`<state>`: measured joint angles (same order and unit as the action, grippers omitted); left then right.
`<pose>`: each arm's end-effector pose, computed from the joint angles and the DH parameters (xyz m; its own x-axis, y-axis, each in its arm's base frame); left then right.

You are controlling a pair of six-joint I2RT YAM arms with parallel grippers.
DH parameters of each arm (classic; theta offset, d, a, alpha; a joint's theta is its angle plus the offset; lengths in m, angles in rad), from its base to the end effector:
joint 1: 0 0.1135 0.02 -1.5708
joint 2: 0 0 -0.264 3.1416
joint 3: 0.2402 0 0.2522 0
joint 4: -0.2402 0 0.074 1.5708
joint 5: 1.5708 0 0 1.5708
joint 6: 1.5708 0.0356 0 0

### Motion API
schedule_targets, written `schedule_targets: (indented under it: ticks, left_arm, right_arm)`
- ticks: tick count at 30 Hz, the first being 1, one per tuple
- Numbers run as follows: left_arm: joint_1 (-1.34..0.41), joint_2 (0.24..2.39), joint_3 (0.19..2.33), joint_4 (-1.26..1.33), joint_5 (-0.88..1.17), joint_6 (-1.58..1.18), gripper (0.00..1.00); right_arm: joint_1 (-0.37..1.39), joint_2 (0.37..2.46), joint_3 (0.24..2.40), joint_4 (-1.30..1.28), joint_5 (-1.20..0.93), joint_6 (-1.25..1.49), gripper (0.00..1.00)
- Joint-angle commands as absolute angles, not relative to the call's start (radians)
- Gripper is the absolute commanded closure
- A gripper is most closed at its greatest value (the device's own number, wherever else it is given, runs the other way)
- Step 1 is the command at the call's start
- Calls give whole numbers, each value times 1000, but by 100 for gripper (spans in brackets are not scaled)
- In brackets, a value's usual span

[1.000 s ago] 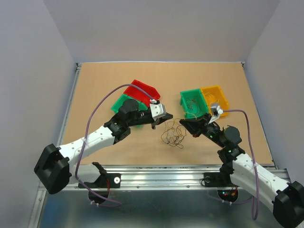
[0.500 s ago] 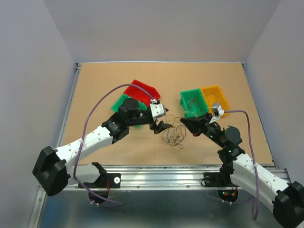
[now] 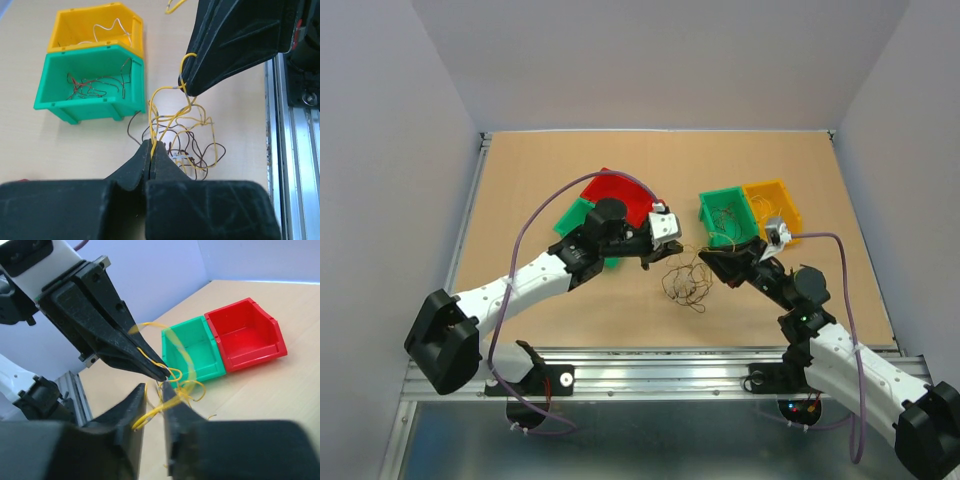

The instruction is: Untangle the cables

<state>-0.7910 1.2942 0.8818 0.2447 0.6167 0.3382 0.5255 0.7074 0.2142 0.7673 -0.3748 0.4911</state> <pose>0.1949 -0.2264 0.3071 0.2148 0.1677 -0.9621 0.9644 0.1192 0.2361 0.1376 0.0949 0.2509 -0.1574 0.4160 -0.8956 -0.7909 0.4899 0.3666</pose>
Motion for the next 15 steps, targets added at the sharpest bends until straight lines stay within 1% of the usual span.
schedule_targets:
  ticks: [1, 2, 4, 6, 7, 9, 10, 11, 12, 14, 15]
  left_arm:
    - [-790, 1249, 904, 288, 632, 339, 100]
    - [-790, 1233, 899, 293, 629, 339, 100]
    - [-790, 1194, 893, 287, 629, 342, 100]
    - [-790, 1166, 905, 252, 662, 350, 100]
    - [-790, 1161, 913, 235, 679, 351, 100]
    - [-790, 1152, 943, 184, 707, 360, 100]
    - [-790, 1149, 951, 175, 706, 362, 100]
    - [-788, 1138, 965, 167, 698, 364, 100]
    - [-788, 1132, 968, 167, 692, 362, 100]
    - [-787, 1120, 989, 157, 687, 357, 100]
    - [-787, 1118, 1003, 146, 684, 359, 100]
  right_arm:
    - [535, 709, 210, 839, -428, 448, 57]
    - [535, 715, 207, 841, -445, 436, 47]
    - [535, 757, 210, 841, -478, 385, 31]
    - [535, 804, 216, 847, -479, 345, 27]
    - [537, 827, 224, 854, -477, 335, 26]
    - [535, 952, 236, 938, -524, 318, 25]
    - [537, 953, 236, 939, -525, 316, 24]
    - [538, 1024, 247, 987, -564, 314, 24]
    - [537, 1052, 261, 1029, -589, 314, 25]
    - [545, 1133, 274, 1061, -601, 314, 32]
    - [546, 1159, 282, 1068, -609, 311, 40]
